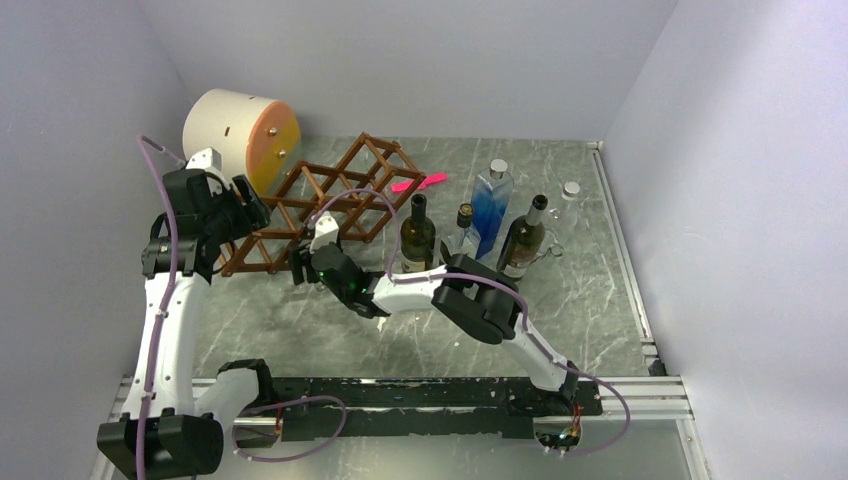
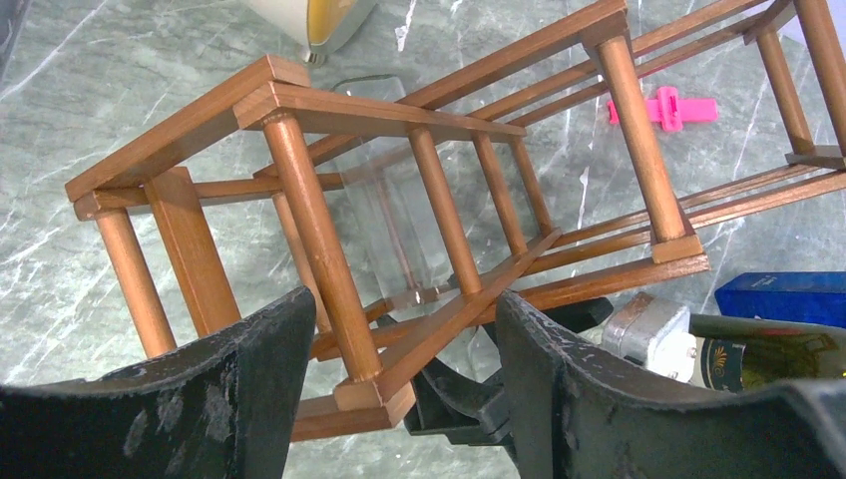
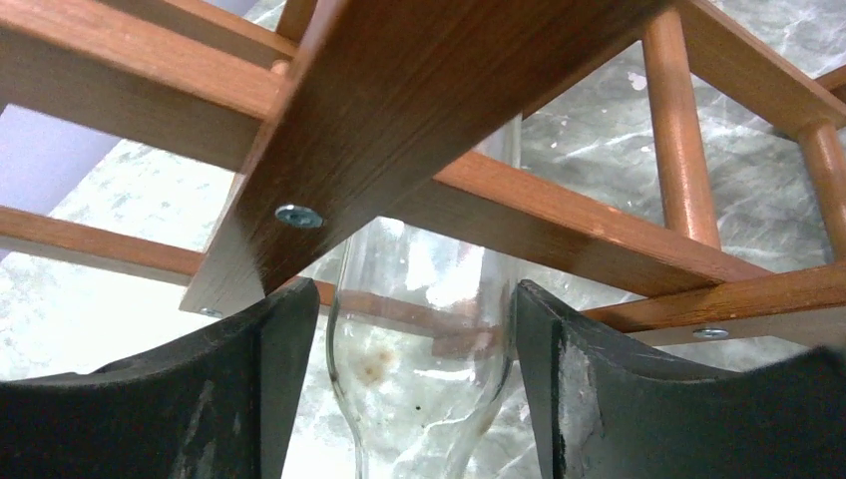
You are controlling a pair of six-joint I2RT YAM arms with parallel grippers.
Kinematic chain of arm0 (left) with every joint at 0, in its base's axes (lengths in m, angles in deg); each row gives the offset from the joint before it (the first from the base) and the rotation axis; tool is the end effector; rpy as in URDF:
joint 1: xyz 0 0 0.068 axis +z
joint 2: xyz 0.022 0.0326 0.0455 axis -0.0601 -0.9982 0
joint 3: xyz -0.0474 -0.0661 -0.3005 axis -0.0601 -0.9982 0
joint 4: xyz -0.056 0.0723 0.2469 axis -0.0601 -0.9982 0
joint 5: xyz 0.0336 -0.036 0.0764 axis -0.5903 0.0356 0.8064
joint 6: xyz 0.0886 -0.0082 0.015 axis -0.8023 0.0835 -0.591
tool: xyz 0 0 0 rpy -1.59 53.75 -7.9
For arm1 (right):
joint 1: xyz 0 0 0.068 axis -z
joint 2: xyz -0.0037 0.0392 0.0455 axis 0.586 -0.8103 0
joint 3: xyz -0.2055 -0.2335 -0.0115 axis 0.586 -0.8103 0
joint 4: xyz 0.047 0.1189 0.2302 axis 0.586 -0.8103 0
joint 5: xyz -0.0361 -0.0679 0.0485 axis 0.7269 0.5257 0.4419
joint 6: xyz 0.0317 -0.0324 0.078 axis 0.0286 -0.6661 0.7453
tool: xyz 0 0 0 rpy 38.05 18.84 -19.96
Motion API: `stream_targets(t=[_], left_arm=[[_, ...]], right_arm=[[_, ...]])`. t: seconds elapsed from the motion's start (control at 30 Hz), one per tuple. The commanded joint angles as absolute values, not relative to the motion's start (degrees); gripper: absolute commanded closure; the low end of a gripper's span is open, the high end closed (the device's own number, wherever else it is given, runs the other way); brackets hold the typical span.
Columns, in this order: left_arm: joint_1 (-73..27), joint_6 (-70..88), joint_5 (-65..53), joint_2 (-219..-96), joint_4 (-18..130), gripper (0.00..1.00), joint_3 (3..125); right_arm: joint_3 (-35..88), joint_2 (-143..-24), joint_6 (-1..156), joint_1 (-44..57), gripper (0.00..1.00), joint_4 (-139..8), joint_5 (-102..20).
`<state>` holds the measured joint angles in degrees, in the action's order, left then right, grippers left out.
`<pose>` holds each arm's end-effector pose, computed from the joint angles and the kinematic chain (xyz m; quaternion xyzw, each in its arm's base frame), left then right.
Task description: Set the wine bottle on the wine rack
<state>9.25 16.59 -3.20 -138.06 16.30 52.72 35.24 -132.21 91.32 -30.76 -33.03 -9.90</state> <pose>0.2219 0.0151 0.3626 -0.1688 0.8609 -0.0955 0.4704 0.2576 0.5142 0.1759 -0.1817 0.7588 0.2996 0.5490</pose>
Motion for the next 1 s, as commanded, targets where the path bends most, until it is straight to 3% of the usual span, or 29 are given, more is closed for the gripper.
stream_targets(t=[0.0,0.17,0.47,0.97], left_arm=[[9.9,15.7,-2.3,-135.9,17.1,0.28,51.8],[9.9,15.5,-1.1,-136.0,16.4,0.28,53.2],[9.9,14.9,-0.8,-135.7,15.5,0.27,54.8],[9.6,14.4,-1.6,-135.5,15.8,0.27,55.0]], right_arm=[[34.5,-131.3,93.7,-30.6,0.22,-30.2,-9.9],[32.6,-129.2,94.2,-30.6,0.15,-30.2,-9.3],[29.3,-123.6,95.2,-30.6,0.13,-32.4,-9.7],[28.8,-121.1,101.6,-30.7,0.15,-45.9,-12.4]])
